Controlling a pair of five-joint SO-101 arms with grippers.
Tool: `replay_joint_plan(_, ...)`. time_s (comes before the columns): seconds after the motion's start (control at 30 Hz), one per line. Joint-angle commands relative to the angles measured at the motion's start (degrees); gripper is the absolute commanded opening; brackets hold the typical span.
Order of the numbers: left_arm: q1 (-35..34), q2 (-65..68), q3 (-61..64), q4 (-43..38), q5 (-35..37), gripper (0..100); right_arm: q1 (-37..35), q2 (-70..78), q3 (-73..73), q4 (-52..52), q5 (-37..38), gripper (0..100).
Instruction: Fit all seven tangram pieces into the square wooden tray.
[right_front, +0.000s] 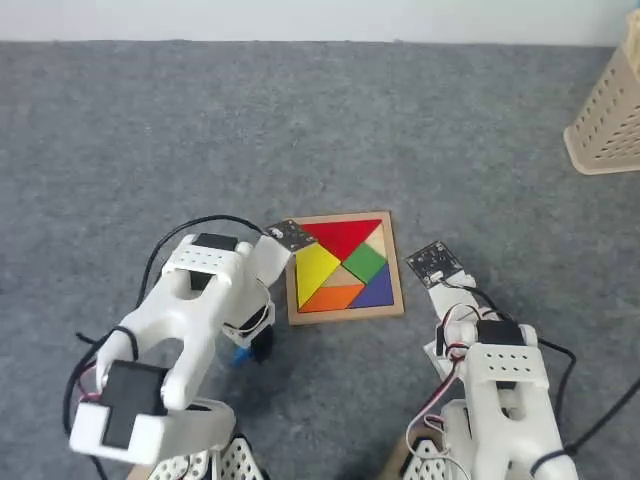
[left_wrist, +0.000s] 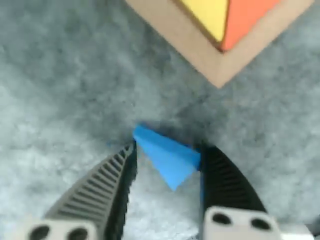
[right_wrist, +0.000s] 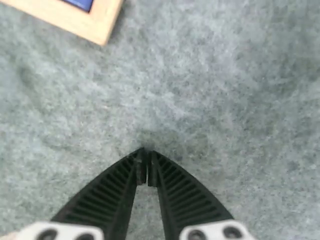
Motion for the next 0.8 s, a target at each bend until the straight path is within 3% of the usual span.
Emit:
replay_joint_plan(0.0,0.1,-0.1,-1.1,-1.0,0.6,18,0.6,-1.9,-0.3,-0.9,0.9,0.9)
replay_joint_plan(0.2,0.4,-0.6,-3.2,1.1,0.4,11,0.6,-1.9,-0.3,-0.9,0.9,0.9)
replay_joint_plan(0.77,0.4,-0.6,-19.0,11.7,0.6,9,0.6,-1.9,-0.3,-0.9,0.9,0.9)
